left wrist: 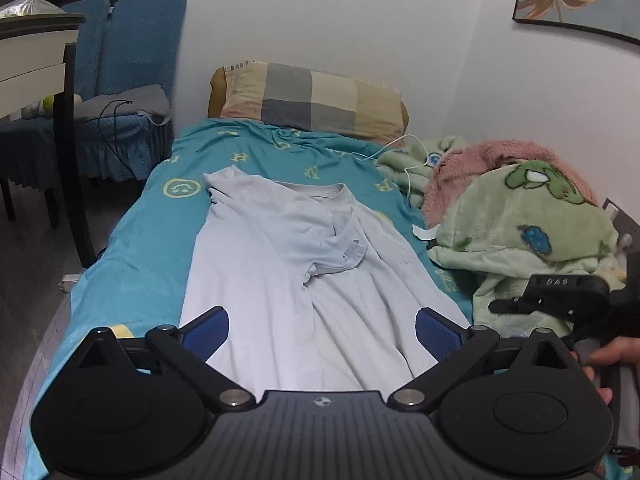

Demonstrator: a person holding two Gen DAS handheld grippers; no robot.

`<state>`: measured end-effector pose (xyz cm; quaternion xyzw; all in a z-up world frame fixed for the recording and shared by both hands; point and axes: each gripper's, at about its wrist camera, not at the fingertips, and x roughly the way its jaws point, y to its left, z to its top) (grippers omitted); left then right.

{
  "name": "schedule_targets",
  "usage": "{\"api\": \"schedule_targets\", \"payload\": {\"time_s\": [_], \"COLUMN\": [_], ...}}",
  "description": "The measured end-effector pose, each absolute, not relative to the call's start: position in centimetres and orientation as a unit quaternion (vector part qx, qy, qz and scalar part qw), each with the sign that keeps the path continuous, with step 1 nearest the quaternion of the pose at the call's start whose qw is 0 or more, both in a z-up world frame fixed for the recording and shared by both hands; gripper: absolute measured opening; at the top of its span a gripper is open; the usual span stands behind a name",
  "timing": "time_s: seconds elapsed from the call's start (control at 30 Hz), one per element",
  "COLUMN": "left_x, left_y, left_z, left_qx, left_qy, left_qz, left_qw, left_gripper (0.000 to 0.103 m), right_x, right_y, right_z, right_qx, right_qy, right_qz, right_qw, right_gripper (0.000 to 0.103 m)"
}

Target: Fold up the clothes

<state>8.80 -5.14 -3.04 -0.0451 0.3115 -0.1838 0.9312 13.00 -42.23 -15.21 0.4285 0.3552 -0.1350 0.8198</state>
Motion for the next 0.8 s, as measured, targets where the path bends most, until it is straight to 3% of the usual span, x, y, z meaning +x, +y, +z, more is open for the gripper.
{"api": "schedule_targets", "payload": {"time_s": [0.2, 0.43, 0.53, 0.6, 0.8], "left_x": [9.8, 11.2, 11.5, 11.6, 11.8], "left_y": [-3.9, -2.6, -2.3, -2.3, -3.2], "left_z": [-3.0, -3.5, -3.5, -3.5, -3.2], "left_qx": [-0.065, -0.099, -0.096, -0.097, -0.062], "left_qy": [0.321, 0.348, 0.348, 0.349, 0.331], "left_qz": [-0.181, -0.177, -0.165, -0.162, -0.163], "left_qw": [0.927, 0.916, 0.918, 0.918, 0.927], "left_gripper": [0.101, 0.101, 0.101, 0.101, 0.101], "right_x": [13.2, 14.1, 14.6, 14.8, 15.8], "right_y": [-41.9, -41.6, -41.6, -41.7, -41.5], "right_z": [-18.6, -20.7, -20.8, -20.7, -18.6], "right_qx": [0.493, 0.541, 0.527, 0.522, 0.473], "right_qy": [0.373, 0.314, 0.302, 0.294, 0.264], "right_qz": [-0.160, -0.162, -0.165, -0.165, -0.158], "right_qw": [0.770, 0.763, 0.777, 0.784, 0.826], "right_gripper": [0.064, 0.063, 0.049, 0.034, 0.008]}}
